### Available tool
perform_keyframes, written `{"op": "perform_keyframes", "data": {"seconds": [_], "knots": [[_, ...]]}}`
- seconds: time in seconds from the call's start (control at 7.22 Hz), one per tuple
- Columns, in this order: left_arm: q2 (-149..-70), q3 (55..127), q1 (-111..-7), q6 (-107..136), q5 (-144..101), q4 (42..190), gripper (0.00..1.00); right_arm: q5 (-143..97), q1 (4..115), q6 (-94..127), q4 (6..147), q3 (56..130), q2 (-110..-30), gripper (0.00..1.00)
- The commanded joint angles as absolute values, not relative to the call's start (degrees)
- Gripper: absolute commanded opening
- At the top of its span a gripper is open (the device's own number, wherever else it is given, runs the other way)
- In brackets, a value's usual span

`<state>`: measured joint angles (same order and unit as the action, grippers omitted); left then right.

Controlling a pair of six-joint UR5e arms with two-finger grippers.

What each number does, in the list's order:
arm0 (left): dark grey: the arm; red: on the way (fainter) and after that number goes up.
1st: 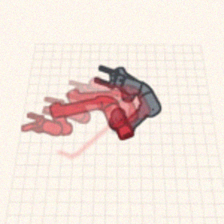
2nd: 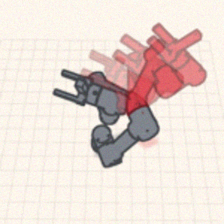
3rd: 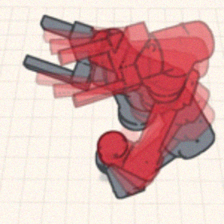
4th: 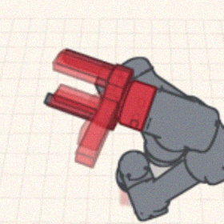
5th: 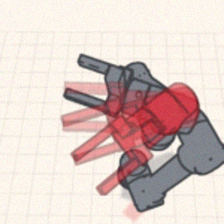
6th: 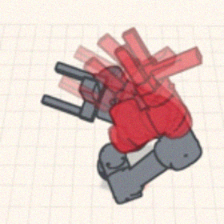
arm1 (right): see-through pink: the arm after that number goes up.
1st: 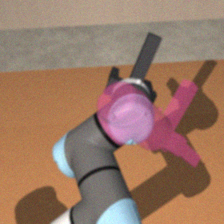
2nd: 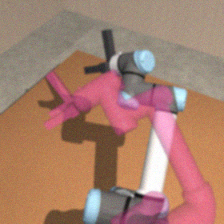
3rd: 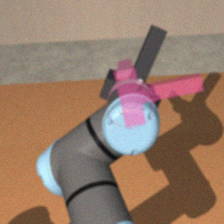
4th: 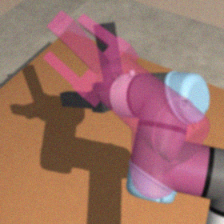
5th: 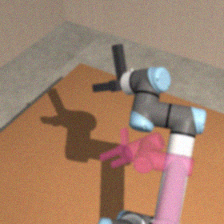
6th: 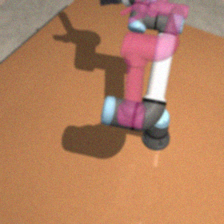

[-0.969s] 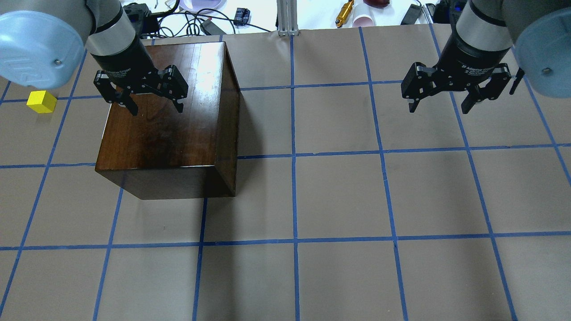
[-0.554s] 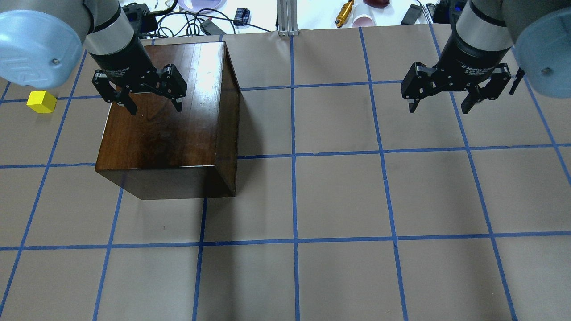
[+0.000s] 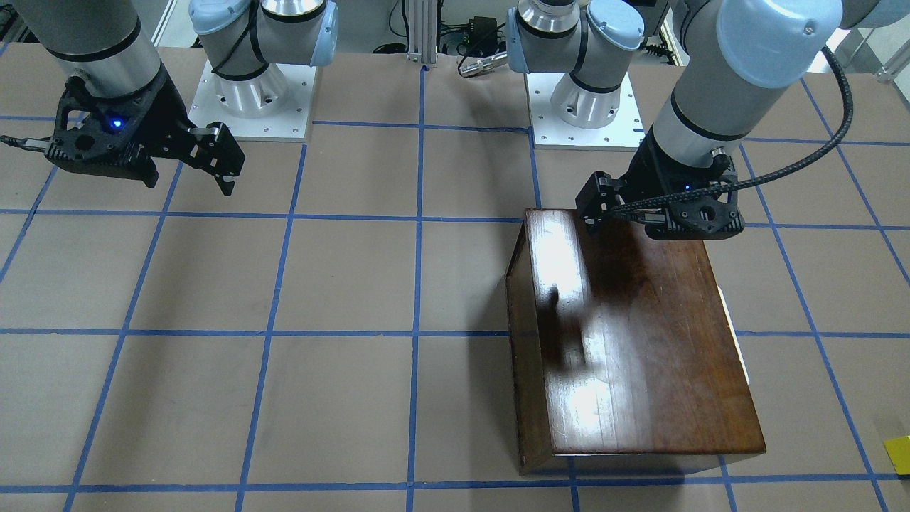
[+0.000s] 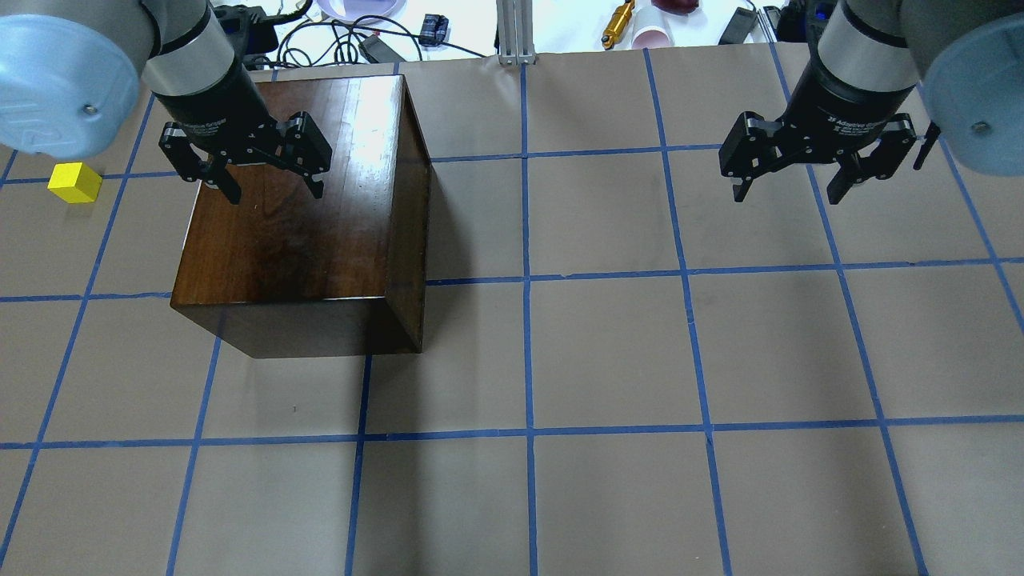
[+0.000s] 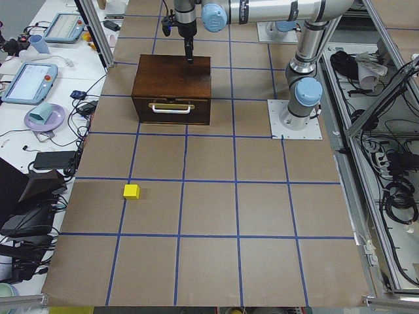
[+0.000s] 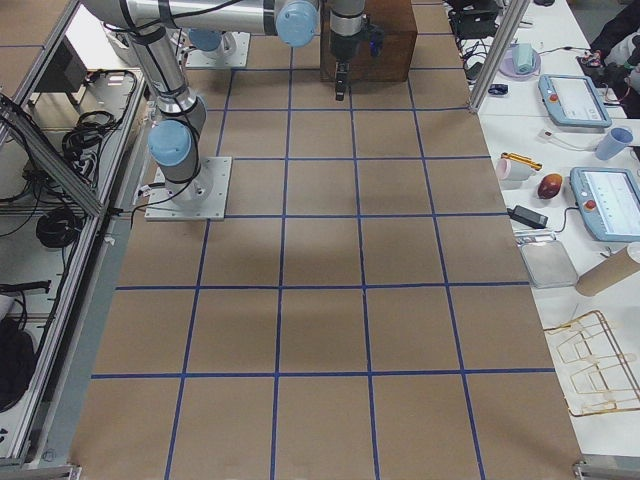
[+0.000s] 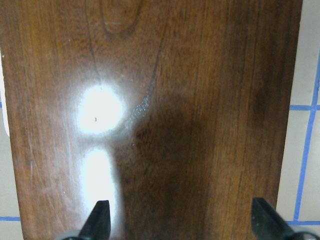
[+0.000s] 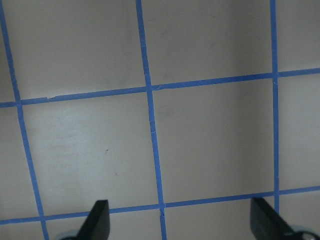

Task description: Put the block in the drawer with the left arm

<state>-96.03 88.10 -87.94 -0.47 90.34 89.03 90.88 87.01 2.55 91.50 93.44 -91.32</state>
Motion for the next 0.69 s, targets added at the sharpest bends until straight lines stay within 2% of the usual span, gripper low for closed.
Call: {"op": "perform_keyframes", "data": {"seconds": [0.0,0.55], "knots": [[-95.9,88.1,-87.8,-0.4,90.1,89.2,1.00,90.9,87.0,2.5,91.5,93.4,-91.3,1.00],[-95.6,88.5,-88.1,-0.5,90.3,89.6,1.00,90.9,87.0,2.5,91.5,93.4,-91.3,1.00]]}}
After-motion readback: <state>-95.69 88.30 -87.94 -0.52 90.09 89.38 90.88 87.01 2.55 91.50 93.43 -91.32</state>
